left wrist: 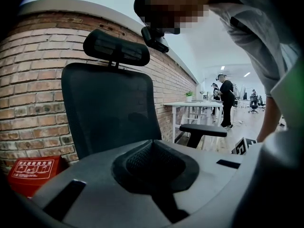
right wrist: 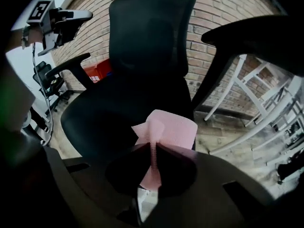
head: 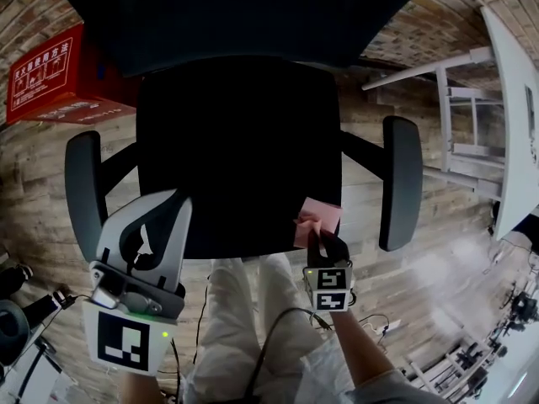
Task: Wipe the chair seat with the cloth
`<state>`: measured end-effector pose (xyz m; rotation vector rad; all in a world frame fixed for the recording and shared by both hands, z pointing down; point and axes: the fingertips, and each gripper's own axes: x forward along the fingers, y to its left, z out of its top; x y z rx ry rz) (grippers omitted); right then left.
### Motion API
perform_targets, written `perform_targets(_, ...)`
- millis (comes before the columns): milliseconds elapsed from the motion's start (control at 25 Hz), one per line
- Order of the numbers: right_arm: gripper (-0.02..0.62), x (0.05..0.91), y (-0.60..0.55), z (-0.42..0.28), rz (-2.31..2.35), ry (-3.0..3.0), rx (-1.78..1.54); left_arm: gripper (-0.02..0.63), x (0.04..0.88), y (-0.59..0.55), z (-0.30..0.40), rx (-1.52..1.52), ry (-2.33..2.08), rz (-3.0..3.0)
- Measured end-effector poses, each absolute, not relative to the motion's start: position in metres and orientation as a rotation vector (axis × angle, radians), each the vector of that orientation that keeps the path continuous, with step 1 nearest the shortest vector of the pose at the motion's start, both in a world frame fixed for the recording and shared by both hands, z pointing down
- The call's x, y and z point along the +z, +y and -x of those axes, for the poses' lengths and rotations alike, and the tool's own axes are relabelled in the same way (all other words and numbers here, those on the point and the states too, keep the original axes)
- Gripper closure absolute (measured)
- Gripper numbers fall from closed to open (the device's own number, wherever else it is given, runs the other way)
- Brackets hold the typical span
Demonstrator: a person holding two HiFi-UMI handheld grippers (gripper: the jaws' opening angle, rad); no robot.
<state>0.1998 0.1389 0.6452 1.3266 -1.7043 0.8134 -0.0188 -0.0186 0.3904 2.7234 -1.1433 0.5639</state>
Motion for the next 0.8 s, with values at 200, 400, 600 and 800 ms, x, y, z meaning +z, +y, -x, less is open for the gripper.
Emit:
perform_targets(200, 0.543, 0.644, 0.146, -0.228, -1.371, -1.658, 0.812, 0.588, 0.39, -0.018, 0.01, 0.567, -1.128, -2.731)
perform_targets(400, 0.543, 0.646, 0.15, -0.216, -1.335, -1.688, 0.823, 0.588, 0.389, -0.019, 0.009, 0.571, -1.134, -2.73)
perform_targets(600, 0.543, 0.648, 0.15, -0.172, -1.263, -1.765, 0.841, 0.588, 0.387, -0.018, 0.018, 0.567, -1.164, -2.723)
perform_targets(800, 0.543, 0.647, 0.148, -0.114, -1.154, -1.862, 0.852, 0.588, 0.386, -0.019, 0.038, 0.564, -1.221, -2.696)
